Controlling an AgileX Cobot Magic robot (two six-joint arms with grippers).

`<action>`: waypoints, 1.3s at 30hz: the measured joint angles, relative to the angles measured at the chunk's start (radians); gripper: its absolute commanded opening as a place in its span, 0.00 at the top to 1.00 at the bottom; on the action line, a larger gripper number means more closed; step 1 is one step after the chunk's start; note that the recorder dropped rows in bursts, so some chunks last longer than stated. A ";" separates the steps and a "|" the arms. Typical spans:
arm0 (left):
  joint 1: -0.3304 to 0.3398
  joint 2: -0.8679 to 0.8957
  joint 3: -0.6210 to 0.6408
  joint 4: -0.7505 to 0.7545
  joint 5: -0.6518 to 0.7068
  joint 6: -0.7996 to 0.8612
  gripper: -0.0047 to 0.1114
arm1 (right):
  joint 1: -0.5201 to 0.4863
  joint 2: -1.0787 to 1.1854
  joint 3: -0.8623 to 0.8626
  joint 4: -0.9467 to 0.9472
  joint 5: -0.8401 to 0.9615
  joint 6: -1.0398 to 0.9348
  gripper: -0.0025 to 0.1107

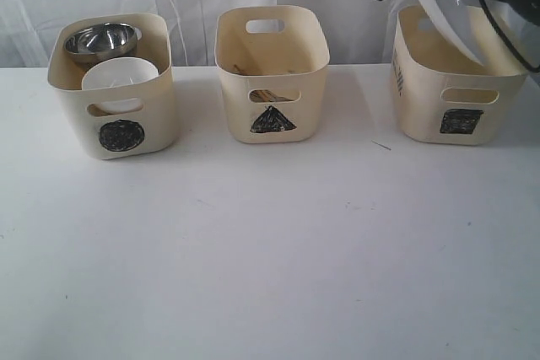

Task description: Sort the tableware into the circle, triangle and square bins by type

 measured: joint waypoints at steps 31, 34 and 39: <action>0.000 0.000 0.000 0.000 0.000 0.000 0.96 | 0.000 0.028 -0.014 -0.004 -0.021 -0.002 0.79; 0.000 0.000 0.000 0.000 0.000 0.000 0.96 | 0.000 0.026 -0.014 -0.004 -0.028 -0.004 0.79; 0.000 0.000 0.000 0.000 0.000 0.000 0.96 | 0.000 0.026 -0.014 -0.004 -0.028 -0.004 0.79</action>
